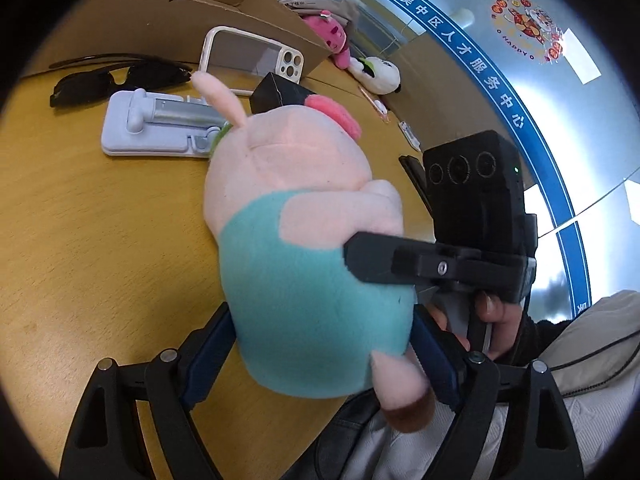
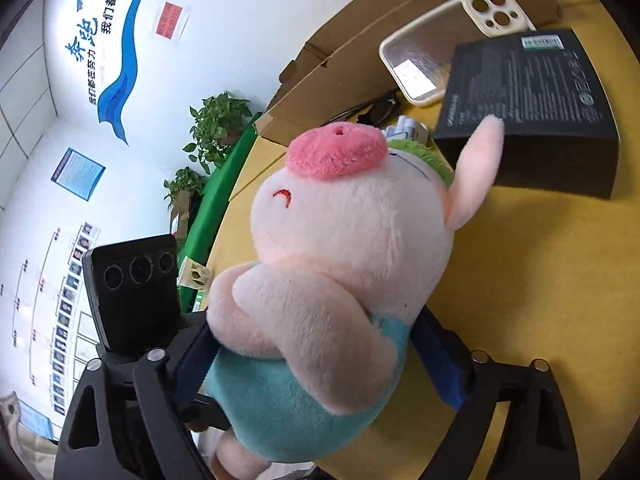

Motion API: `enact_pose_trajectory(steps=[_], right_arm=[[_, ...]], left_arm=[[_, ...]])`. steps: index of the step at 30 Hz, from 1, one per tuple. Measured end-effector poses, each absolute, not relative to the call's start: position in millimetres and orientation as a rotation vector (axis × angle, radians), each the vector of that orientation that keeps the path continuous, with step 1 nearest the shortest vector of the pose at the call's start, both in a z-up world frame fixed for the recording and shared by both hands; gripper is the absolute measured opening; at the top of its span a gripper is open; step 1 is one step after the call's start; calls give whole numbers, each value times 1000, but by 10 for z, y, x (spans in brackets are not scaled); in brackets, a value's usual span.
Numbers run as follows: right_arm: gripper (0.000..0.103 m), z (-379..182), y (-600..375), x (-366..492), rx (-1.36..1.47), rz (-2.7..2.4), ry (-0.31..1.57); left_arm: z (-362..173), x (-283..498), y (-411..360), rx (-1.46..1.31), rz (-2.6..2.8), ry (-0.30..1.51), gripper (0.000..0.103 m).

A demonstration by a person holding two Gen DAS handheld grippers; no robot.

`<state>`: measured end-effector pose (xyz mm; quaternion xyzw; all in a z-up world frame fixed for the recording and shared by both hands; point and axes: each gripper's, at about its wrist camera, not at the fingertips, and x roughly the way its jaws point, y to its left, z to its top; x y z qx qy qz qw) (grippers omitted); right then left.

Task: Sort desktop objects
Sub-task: 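Carry the plush pig with the left gripper over the cardboard box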

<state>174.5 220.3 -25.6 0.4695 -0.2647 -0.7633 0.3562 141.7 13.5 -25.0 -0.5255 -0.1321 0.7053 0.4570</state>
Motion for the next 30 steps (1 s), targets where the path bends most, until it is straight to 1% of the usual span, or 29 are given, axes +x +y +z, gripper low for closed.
enact_pose_trajectory(steps=[1,4,7,14,18,23,27,30], right_arm=[[87,-258,2196,1729,1207,-1979,-674],[83,-211,2197,1751,1191,-2015,-632],[81,-124,2238,1821,1158,-2041,-566],[79,509,2189,1782,966,-2097,-449],[79,1014,2079,1592,857,-2117,-346],[79,1740,1867,1091,705,-2128,-261],[79,2251,1671,654,639,-2113,-189],[79,2522,1543,348,605,-2101,-163]], left_arm=[[-258,1399,136,-1299,1734,-355,80],[-287,1399,150,-1297,1724,-421,71],[-168,1460,145,-1249,1759,-448,67],[441,1441,110,-1091,1898,-438,66],[908,1191,64,-965,1980,-410,66],[1618,754,-99,-795,2105,-358,66],[2019,404,-225,-731,2166,-319,65],[2230,130,-311,-698,2198,-308,65]])
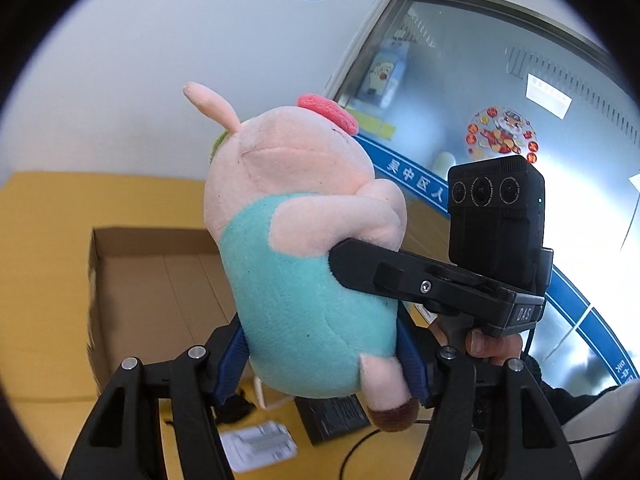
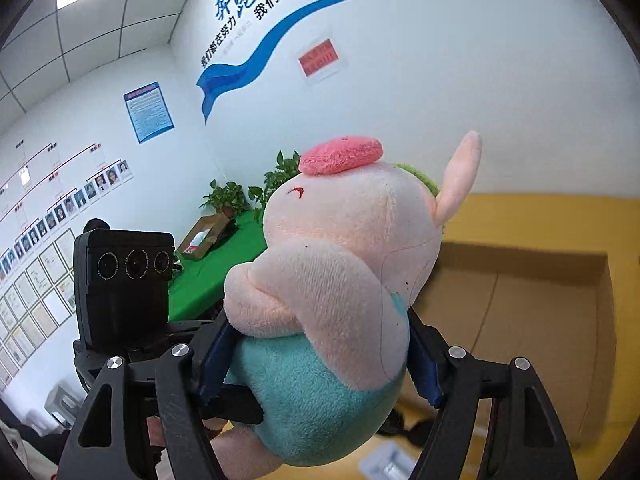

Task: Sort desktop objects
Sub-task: 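Carry the plush pig with the left gripper over the cardboard box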

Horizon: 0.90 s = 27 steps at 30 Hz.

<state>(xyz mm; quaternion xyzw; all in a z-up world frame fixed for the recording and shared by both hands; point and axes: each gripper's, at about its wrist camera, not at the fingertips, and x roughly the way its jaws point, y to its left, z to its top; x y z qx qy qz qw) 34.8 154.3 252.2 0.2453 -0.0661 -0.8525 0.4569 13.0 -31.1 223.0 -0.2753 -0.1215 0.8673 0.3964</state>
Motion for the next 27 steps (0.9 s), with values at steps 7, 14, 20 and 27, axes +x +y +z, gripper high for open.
enact_pose_trajectory(steps=[7,14,20,27], right_arm=[[79,2758,1251,-611,626,-2033,-148],[78,2438,908,-1676,716,-2018,-176],[79,1770,796,-2426,830,-1973,-275],[78,736,618,-2947,989,-1915,-337]], left_arm=[[2374,-760,-530,-747,2260,-328,65],[1984,-1746,-693,-853,2256,-413,65],[1355,-2301,-778,-1013,2216,-433,65],[458,-2695,-895,-1274,2143,-508,65]])
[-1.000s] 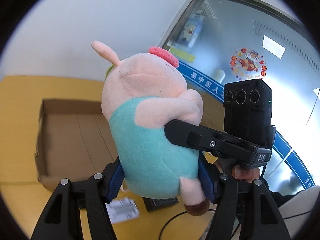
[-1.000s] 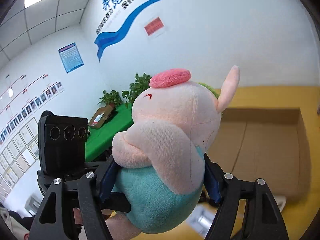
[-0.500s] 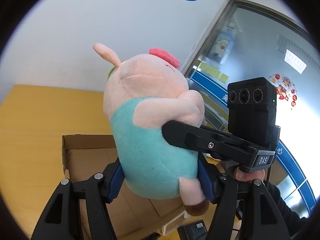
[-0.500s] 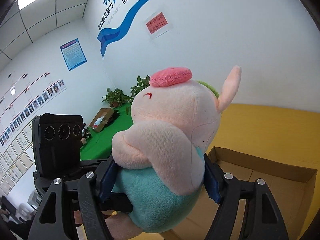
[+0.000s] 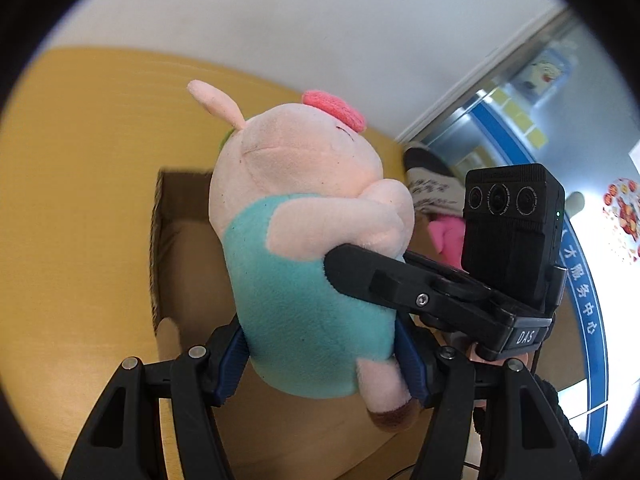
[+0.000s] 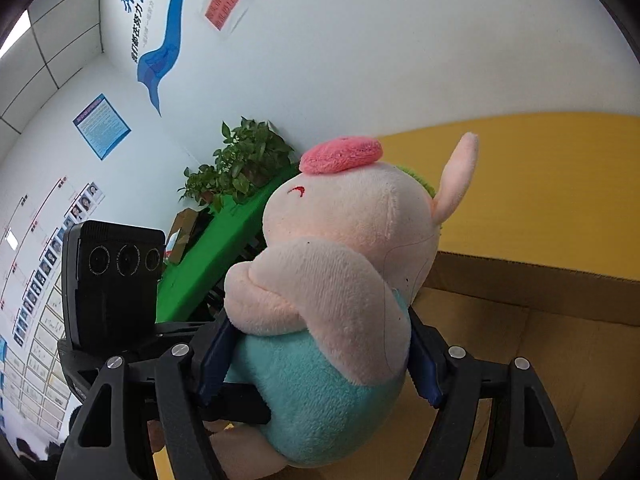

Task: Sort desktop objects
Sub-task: 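Carry the plush pig with the left gripper over the cardboard box, then lower the plush pig into the box and open the left gripper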

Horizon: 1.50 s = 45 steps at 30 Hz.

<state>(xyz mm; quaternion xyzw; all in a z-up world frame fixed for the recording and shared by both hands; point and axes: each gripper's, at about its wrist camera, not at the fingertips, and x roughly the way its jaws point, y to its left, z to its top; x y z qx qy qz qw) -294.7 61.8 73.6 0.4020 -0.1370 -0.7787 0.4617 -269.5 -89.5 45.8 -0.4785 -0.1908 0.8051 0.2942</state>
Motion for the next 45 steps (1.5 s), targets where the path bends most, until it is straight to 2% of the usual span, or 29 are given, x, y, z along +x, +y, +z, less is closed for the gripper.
enact_pose_trajectory(steps=[5,7,9,16,19,25,28,34,37,42,45], right_arm=[[79,128,527,-3107,1081,-1867,-394],[80,-14,524,-3150,1096,-1856,-418],[80,-136,484,-3195,1131,-1841,-461],[94,-145,449,-3218,1163,-1829,-467],[94,-39,494,-3169,1146,-1827,-457],[94,155,630,-3001,1154,-1860,-405],[87,26,690,-2970,1249,-1889,-385],[83,-44,638,-2964,1221,-1870,-433],[79,-157,535,-3023,1207,-1803,-519],[79,-208,306,-3023,1148,-1774,-505],[84,-168,257,-2998,1105,-1793,-477]], left_arm=[[34,-2696,-940,-1382,2108,-546,64],[-25,-2698,-948,-1421,2114,-558,65],[8,-2648,-907,-1425,2151,-496,67],[84,-2475,-864,-1483,2208,-387,73],[216,-2333,-922,-1448,2269,-332,74],[408,-2104,-1180,-1383,2340,-364,72],[385,-1945,-1222,-1395,2340,-360,72],[329,-1771,-1112,-1399,2329,-303,72],[250,-1747,-1084,-1419,2296,-325,72],[169,-1757,-1028,-1421,2313,-287,72],[186,-1752,-1048,-1419,2298,-297,72]])
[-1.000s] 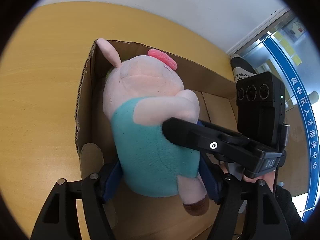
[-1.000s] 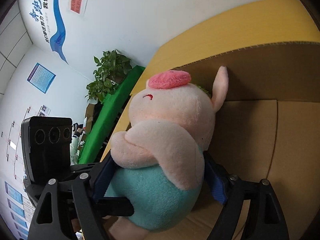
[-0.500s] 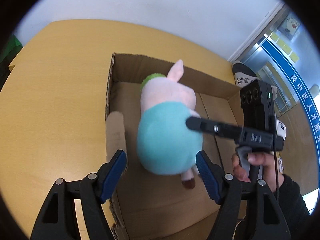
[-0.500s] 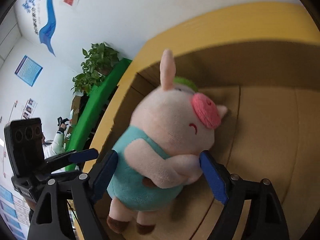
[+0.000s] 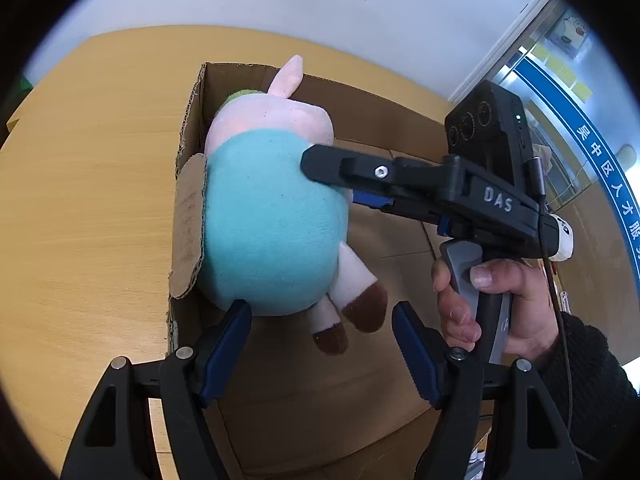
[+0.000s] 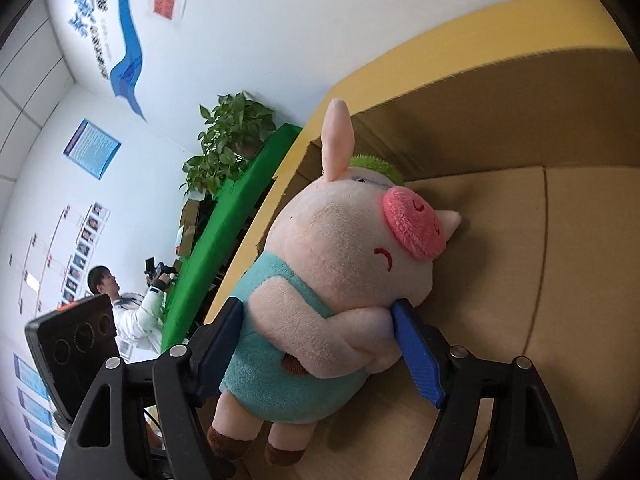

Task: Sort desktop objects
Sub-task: 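Lower the plush pig into the box and open the left gripper, then move the left gripper to the black UGREEN box and close on it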

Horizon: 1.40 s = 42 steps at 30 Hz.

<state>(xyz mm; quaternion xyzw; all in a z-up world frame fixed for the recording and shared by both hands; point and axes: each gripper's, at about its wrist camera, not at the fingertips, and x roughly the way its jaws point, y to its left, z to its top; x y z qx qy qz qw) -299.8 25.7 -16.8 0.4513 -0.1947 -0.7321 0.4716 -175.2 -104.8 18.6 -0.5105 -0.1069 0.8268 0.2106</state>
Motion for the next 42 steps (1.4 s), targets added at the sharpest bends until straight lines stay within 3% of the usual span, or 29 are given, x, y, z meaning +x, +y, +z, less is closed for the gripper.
enact_pose_trajectory(steps=[7,12,15,17,24,25,26,27,28,30,32,33,34,35,36,42], right_arm=[[94,221,285,-2868,1023,-1827,-505],[94,817,649,-2270,1109,-2011,-93],[103,1202,1087,-1658,1016,-2133,82],[103,1306,1483,-1246,958,-2263,172],[103,1196,2439,-415,947,-2489,172],[103,1181,2480,-302,938,-2498,162],[101,1165,2545,-183,929,-2502,150],[95,1134,2610,-49,916,-2500,134],[61,1113,2623,30,913,-2493,132],[3,1066,2648,113,942,-2489,121],[4,1031,2723,211,937,-2514,90],[4,1028,2749,252,934,-2514,82],[25,1030,2784,301,931,-2515,73],[76,1036,2804,335,928,-2522,69],[98,1046,2818,373,913,-2541,73],[102,1082,2870,567,853,-2555,104]], left_arm=[[341,-1551,-992,-1391,2301,-283,72],[593,-1084,-948,-1312,2364,-198,72],[725,-750,-892,-1228,2414,-183,72],[814,-584,-781,-1164,2466,-158,73],[1062,-80,-404,-1006,2573,-170,73],[1097,18,-365,-980,2581,-171,62],[1111,75,-327,-953,2583,-169,34],[1110,129,-251,-969,2561,-144,10],[1107,182,-188,-996,2555,-121,0],[1110,296,-96,-990,2564,-106,1],[1138,424,-19,-951,2588,-82,5],[1149,472,25,-947,2604,-62,22],[1161,515,66,-947,2618,-43,54],[1173,566,103,-938,2636,-29,71],[1192,634,132,-911,2662,-22,86],[1210,831,236,-874,2667,-66,86]])
